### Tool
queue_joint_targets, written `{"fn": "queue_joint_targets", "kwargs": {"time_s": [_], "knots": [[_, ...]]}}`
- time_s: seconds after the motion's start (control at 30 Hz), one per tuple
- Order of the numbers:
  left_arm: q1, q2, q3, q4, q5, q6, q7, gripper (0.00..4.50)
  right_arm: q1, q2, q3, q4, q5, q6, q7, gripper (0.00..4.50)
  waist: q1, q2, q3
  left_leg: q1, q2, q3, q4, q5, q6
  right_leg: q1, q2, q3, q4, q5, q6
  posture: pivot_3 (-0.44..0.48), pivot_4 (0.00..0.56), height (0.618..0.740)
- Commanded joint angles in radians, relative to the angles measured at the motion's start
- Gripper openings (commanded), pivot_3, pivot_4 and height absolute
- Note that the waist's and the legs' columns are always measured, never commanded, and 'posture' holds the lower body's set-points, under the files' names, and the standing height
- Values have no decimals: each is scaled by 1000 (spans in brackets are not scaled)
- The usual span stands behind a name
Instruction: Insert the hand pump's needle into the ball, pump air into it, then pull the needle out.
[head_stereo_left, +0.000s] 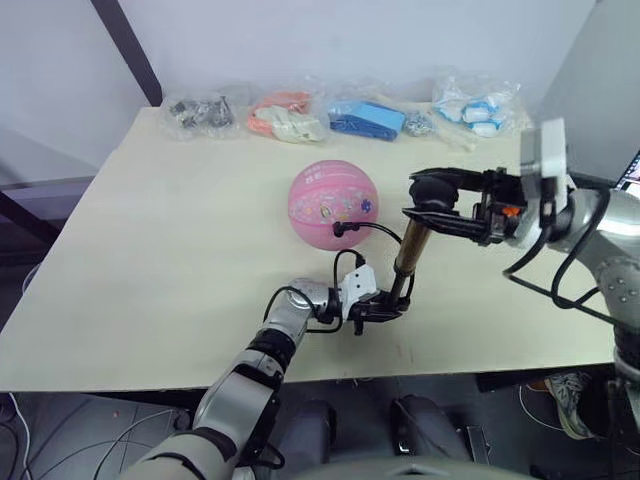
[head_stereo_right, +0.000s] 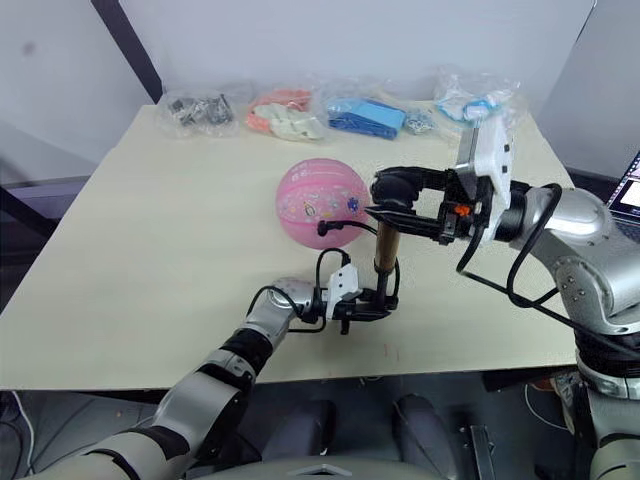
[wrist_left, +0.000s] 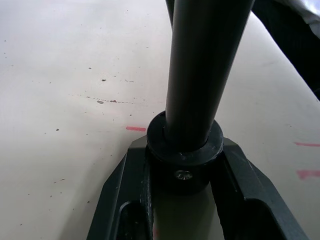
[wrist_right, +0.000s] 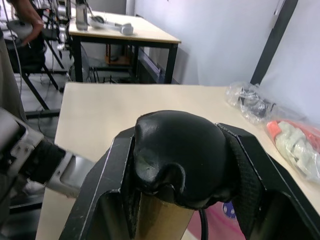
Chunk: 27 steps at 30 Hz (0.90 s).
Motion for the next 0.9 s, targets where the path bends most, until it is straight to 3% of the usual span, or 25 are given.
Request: {"fn": "queue_joint_targets", "kwargs": {"time_s": [0.03,0.4,0.9], "knots": [[42,26,-19,69,35,46,4,1073,75,1,118,25,-98,-23,21,1943,0,0,-1,0,0,0,0,0,0,0,0,0,0,0,0,0,150,740],[42,27,-17,68,35,45,5,1073,176,76,246,88,-226,-89,6,1943,-4,0,-3,0,0,0,0,0,0,0,0,0,0,0,0,0,150,740],[42,29,-16,69,36,45,6,1073,263,134,279,204,-338,-201,13,1943,-6,-1,-5,1,0,0,0,0,0,1,0,0,0,0,0,0,150,740]]}}
